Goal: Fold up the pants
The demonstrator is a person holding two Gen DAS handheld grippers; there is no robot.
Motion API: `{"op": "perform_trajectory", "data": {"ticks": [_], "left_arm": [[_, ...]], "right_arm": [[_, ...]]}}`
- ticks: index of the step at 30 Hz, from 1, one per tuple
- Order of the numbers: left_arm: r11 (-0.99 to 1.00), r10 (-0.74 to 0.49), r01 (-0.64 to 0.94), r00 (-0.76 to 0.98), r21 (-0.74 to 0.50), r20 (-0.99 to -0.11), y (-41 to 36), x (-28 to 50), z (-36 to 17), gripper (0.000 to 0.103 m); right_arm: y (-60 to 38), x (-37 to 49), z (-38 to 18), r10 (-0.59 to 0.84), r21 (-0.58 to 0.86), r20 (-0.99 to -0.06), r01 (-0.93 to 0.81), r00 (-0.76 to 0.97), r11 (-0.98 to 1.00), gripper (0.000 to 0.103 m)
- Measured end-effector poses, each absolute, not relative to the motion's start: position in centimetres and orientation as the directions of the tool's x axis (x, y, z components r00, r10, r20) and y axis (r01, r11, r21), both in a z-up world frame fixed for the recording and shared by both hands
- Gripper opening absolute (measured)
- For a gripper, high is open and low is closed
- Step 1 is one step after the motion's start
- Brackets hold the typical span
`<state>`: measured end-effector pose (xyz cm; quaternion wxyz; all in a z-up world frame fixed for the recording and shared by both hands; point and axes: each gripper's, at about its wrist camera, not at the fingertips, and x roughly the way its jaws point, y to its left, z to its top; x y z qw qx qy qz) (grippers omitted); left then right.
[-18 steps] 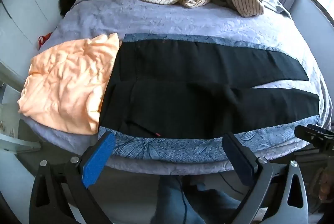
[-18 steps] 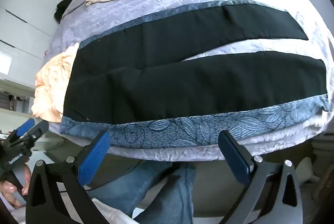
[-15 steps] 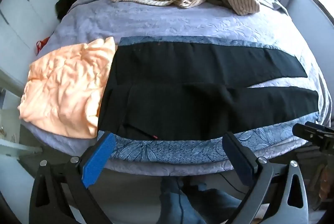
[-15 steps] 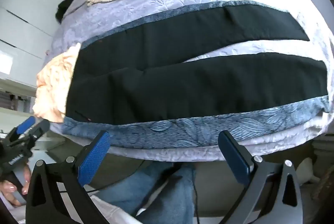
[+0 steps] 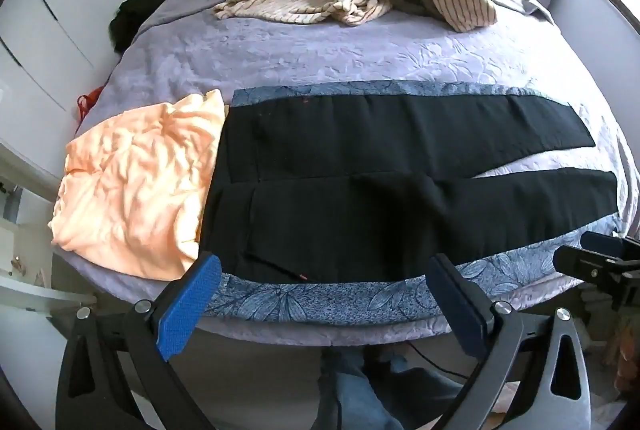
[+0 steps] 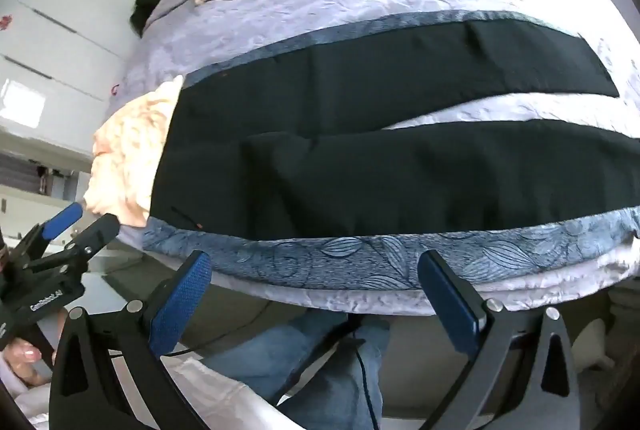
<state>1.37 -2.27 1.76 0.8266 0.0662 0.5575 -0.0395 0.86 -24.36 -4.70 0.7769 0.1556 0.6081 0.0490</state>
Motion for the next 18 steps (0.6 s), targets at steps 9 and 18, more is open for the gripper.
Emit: {"op": "perform_trajectory", "data": {"ticks": [9, 18], "left_arm": [[0.99, 0.03, 0.118, 0.362, 0.078, -0.932, -2.6, 1.5, 1.4, 0.103], [0.991, 0.058, 0.088, 0.363, 0.097, -0.93, -2.4, 1.4, 1.1, 0.103]], "right_arm": [[-25.9, 0.9, -5.3, 0.212, 0.249, -0.952, 0.16, 0.219, 0.955, 0.103], [-26.7, 0.4, -5.2, 0.176, 0.216, -0.961, 0.18, 0.214, 0.96, 0.103]]}}
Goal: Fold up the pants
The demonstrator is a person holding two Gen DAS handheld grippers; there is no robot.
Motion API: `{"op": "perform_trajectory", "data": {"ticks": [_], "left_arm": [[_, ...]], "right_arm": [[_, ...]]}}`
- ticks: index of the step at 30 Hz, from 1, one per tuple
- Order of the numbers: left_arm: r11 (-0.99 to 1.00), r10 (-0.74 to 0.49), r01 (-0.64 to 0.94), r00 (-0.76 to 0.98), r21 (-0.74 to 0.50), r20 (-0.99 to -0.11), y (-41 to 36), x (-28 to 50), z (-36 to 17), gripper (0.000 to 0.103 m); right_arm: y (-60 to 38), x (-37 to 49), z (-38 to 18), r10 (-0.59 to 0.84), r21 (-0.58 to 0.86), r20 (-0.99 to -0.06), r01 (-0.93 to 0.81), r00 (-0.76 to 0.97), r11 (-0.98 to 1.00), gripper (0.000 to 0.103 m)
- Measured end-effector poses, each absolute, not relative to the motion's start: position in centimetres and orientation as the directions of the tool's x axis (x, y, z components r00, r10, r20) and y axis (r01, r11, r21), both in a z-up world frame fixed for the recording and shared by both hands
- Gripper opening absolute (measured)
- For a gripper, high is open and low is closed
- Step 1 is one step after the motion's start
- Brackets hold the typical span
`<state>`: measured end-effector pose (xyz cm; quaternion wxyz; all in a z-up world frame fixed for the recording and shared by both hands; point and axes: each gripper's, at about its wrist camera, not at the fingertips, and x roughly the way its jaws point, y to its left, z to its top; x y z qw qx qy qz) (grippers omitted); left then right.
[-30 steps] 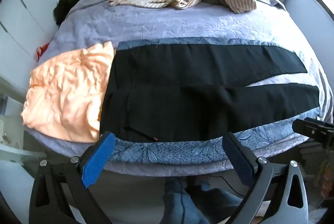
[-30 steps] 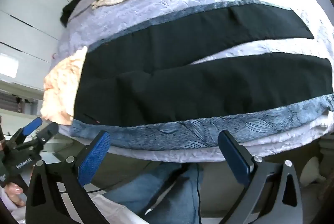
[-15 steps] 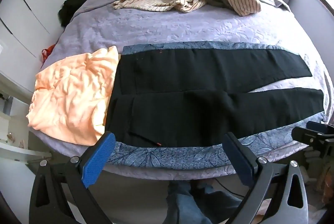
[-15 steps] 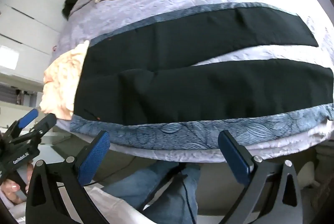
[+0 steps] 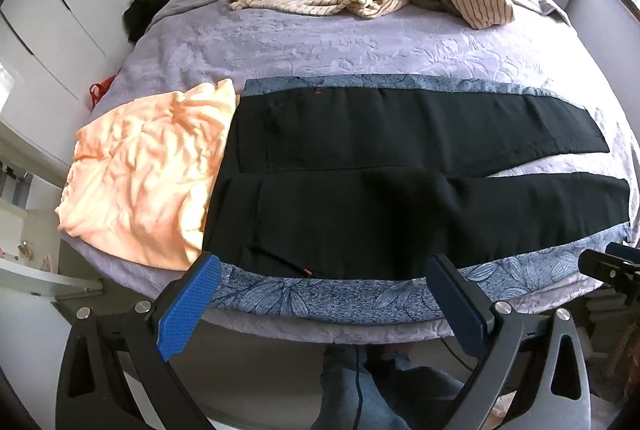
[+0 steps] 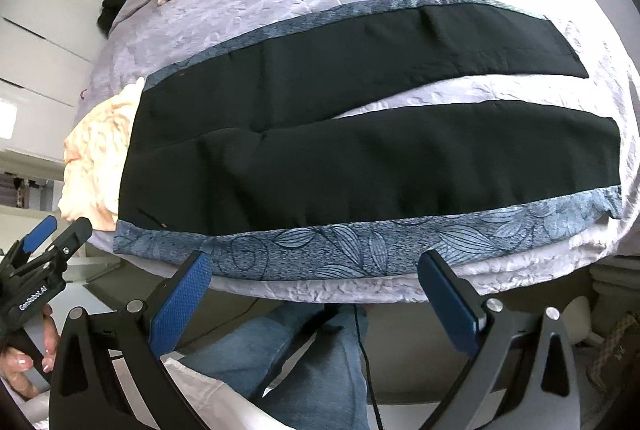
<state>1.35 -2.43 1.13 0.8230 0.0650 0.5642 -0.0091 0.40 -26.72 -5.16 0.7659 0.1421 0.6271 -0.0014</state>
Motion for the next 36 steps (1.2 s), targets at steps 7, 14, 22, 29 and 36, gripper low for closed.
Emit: {"op": "perform_trajectory", "data": {"ticks": [7, 14, 22, 29, 36], "left_arm": [[0.992, 0.062, 0.084, 0.35, 0.097, -0.935, -2.5, 0.8, 0.5, 0.103], [0.994, 0.06, 0.065, 0.328, 0.086, -0.943, -2.3, 0.3, -0.2, 0.103], [0.995, 0.062, 0.05, 0.326, 0.083, -0.943, -2.7, 0.0, -0.5, 0.103], [0.996, 0.069, 0.034, 0.312, 0.083, -0.948, -2.4, 0.1, -1.0, 0.103], [0.996, 0.07, 0.036, 0.319, 0.086, -0.945, -2.3, 0.4, -0.9, 0.103]], "right_arm": [[-27.3, -0.2, -5.5, 0.161, 0.197, -0.968, 0.188, 0.191, 0.962, 0.103], [-28.2, -0.9, -6.1, 0.143, 0.177, -0.975, 0.206, 0.17, 0.962, 0.103], [-28.6, -1.1, -5.8, 0.136, 0.173, -0.973, 0.198, 0.185, 0.965, 0.103], [-28.7, -0.8, -6.2, 0.136, 0.168, -0.976, 0.192, 0.169, 0.967, 0.103], [-28.3, -0.3, -6.0, 0.133, 0.164, -0.975, 0.175, 0.176, 0.971, 0.103]]}}
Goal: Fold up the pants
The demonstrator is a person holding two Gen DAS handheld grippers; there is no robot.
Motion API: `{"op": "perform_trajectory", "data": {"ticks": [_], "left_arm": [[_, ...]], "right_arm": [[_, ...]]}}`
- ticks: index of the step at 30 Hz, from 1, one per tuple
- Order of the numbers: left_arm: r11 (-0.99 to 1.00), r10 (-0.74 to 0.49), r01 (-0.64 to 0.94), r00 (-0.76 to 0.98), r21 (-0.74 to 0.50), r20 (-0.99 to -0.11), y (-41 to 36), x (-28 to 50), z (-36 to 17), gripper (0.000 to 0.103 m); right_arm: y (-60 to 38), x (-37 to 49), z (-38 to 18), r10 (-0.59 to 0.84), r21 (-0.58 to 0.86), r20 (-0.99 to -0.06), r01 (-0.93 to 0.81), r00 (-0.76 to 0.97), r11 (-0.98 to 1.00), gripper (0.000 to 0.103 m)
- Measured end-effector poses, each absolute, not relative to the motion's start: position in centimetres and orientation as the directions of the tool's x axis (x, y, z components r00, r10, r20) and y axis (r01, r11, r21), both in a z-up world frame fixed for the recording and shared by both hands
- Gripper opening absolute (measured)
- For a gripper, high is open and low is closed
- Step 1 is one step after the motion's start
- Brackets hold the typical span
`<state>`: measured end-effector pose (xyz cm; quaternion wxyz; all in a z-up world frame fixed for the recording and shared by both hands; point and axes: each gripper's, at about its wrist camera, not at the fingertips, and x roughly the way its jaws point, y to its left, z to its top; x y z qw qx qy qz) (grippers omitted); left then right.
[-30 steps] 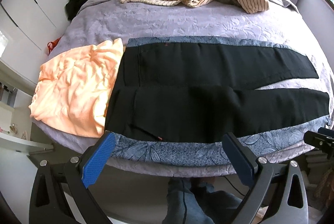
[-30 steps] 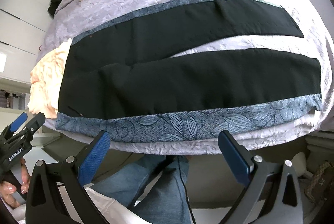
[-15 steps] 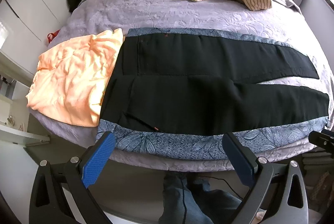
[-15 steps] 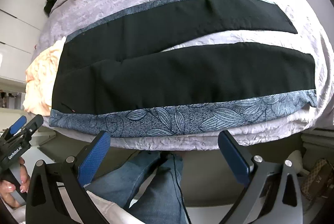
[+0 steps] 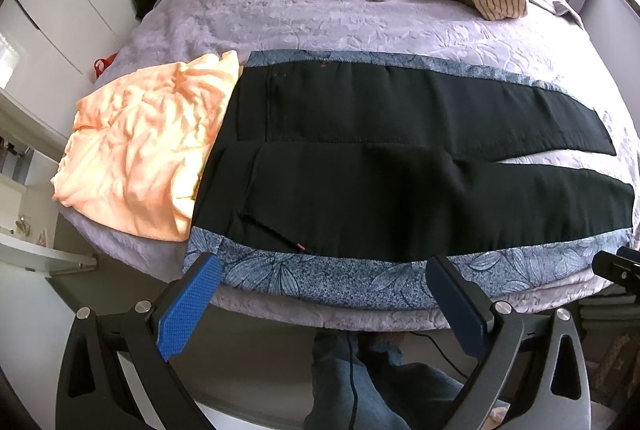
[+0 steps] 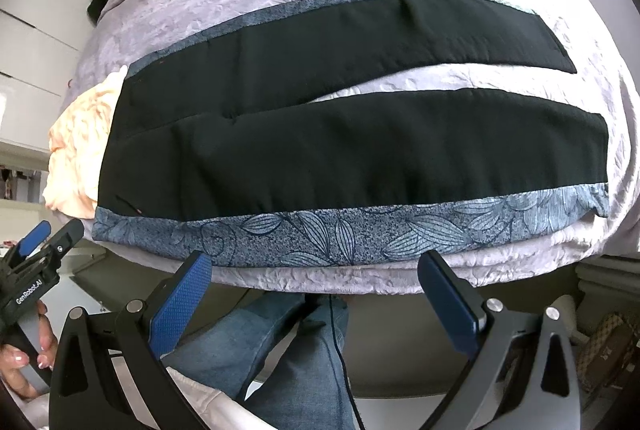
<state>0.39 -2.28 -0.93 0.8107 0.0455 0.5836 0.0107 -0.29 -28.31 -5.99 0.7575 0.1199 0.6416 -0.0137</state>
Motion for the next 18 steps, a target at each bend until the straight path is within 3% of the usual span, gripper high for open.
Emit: {"op": "perform_trajectory", "data": {"ticks": [18], "left_arm": [[0.993, 0.112, 0.014, 0.297, 0.121, -0.948, -1.0, 0.7, -2.3, 0.103]], "right_arm": [[-27.5, 1.1, -6.8, 0.136, 0.16, -0.979, 0.157, 0.155, 0.975, 0.103]]}}
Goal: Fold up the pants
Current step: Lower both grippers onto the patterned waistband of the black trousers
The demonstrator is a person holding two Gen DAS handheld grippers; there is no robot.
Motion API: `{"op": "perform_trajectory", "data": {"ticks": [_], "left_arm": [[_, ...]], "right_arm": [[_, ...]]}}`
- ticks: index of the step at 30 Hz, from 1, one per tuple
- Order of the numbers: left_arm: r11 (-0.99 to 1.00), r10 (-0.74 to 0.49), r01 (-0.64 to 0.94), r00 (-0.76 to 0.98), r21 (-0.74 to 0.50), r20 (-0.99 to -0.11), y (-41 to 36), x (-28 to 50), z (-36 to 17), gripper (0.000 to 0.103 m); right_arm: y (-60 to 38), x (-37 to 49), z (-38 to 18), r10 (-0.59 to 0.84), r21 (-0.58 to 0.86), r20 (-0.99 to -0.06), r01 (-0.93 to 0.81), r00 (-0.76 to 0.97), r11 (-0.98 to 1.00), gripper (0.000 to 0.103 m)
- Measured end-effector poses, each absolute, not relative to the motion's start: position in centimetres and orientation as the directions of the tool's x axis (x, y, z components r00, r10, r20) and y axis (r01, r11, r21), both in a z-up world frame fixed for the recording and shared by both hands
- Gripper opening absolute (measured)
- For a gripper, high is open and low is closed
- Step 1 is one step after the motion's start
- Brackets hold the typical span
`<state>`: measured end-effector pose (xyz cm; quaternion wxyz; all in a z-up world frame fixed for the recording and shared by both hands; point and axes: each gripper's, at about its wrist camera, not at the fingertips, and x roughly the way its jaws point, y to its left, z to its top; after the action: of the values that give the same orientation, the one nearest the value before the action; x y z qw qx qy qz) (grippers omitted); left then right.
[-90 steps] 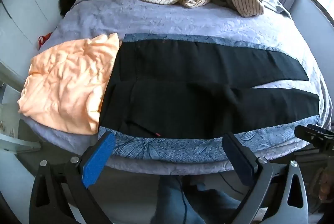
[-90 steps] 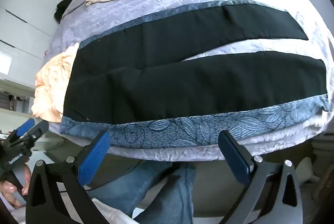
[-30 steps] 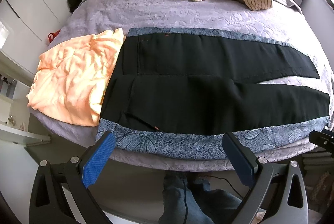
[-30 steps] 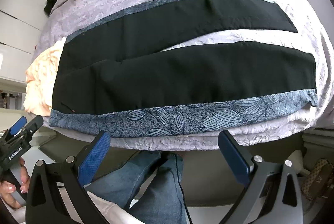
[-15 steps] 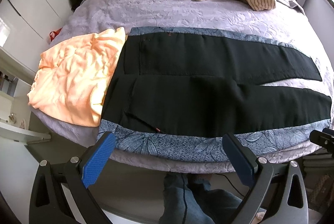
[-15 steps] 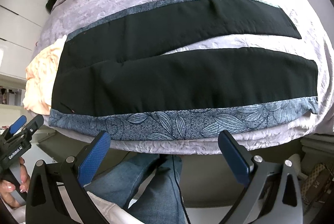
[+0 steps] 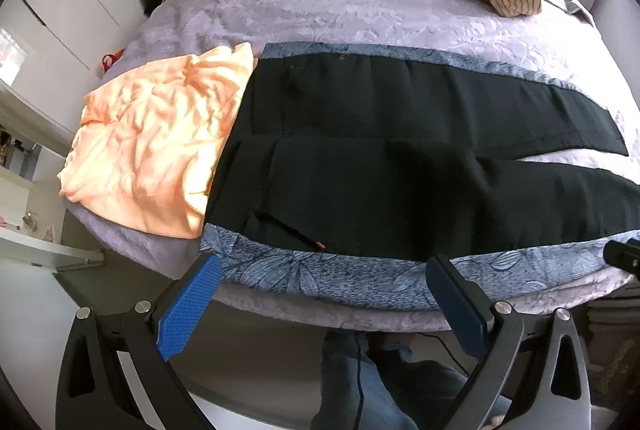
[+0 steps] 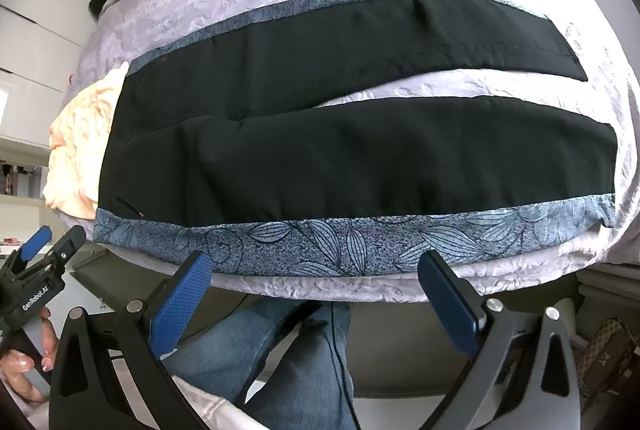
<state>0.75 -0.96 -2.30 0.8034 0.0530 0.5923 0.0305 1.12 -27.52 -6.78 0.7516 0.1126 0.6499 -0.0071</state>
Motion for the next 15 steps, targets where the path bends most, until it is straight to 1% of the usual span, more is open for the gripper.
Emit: {"op": "perform_trajectory", "data": {"ticks": [4, 10, 15], "left_arm": [[0.993, 0.117, 0.002, 0.264, 0.122, -0.957, -0.4, 1.0, -3.4, 0.103], [0.992, 0.123, 0.006, 0.242, 0.128, -0.962, 0.3, 1.7, -5.8, 0.103], [0.989, 0.142, -0.001, 0.213, 0.145, -0.967, 0.9, 2.4, -8.2, 0.103]], "right_arm": [[-27.3, 1.7, -7.5, 0.127, 0.151, -0.98, 0.155, 0.151, 0.976, 0.103], [-26.5, 2.6, -10.1, 0.157, 0.175, -0.98, 0.157, 0.123, 0.972, 0.103], [-25.9, 3.0, -12.8, 0.222, 0.238, -0.969, 0.18, 0.106, 0.954, 0.103]]}}
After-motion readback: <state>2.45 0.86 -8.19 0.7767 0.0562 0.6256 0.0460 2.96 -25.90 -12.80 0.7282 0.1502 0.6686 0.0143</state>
